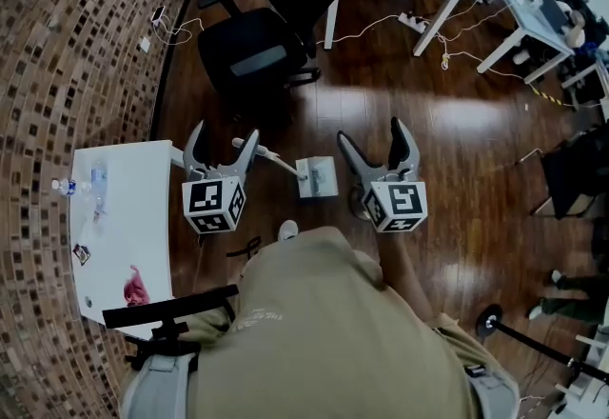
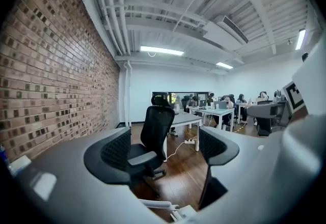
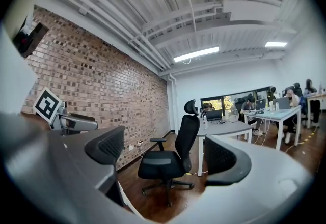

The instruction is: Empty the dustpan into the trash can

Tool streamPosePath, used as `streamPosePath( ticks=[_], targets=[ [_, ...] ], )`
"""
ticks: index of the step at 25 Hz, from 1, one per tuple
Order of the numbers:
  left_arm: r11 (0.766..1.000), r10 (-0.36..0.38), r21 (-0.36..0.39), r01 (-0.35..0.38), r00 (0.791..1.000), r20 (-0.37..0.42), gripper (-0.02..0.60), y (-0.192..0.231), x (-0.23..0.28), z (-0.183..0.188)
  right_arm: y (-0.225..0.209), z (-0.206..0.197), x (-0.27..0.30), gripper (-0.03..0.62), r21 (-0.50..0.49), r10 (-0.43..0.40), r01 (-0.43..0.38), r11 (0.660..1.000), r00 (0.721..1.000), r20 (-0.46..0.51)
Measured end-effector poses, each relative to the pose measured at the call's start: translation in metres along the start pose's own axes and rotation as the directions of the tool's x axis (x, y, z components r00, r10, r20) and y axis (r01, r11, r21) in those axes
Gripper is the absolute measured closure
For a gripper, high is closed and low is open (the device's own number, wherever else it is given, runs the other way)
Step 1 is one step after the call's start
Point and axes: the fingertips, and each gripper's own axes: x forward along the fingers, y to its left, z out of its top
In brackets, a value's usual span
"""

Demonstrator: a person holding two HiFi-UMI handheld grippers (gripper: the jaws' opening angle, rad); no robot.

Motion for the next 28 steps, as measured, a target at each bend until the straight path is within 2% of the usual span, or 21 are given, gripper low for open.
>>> streamPosePath(
  ticks=[7,15,23,28],
  targets=[
    [0.998,-0.043,0.037,0.046,0.996,-0.073,0.172,-0.004,0.003,-0.019,-0.005,-0.005,-0.005,0.097,0.03,-0.005,0.005,1.0,1.0,-0.014],
    [0.998,-0.039,0.038,0.044,0.991,-0.126,0.172,0.009,0.002,-0.038,0.009,-0.02,-0.002,0.103,0.053,0.009,-0.006,0.999,0.998,-0.059],
    [0.995,-0.022,0.09,0.04,0.981,-0.19,0.167,0.034,0.005,-0.059,0.009,-0.023,-0.002,0.105,0.075,-0.006,0.011,0.997,0.997,-0.073],
    [0.99,-0.048,0.115,0.076,0.972,-0.23,0.161,0.044,0.008,-0.072,0.006,-0.028,-0.006,0.108,0.092,-0.025,0.032,0.995,0.997,-0.076]
  ],
)
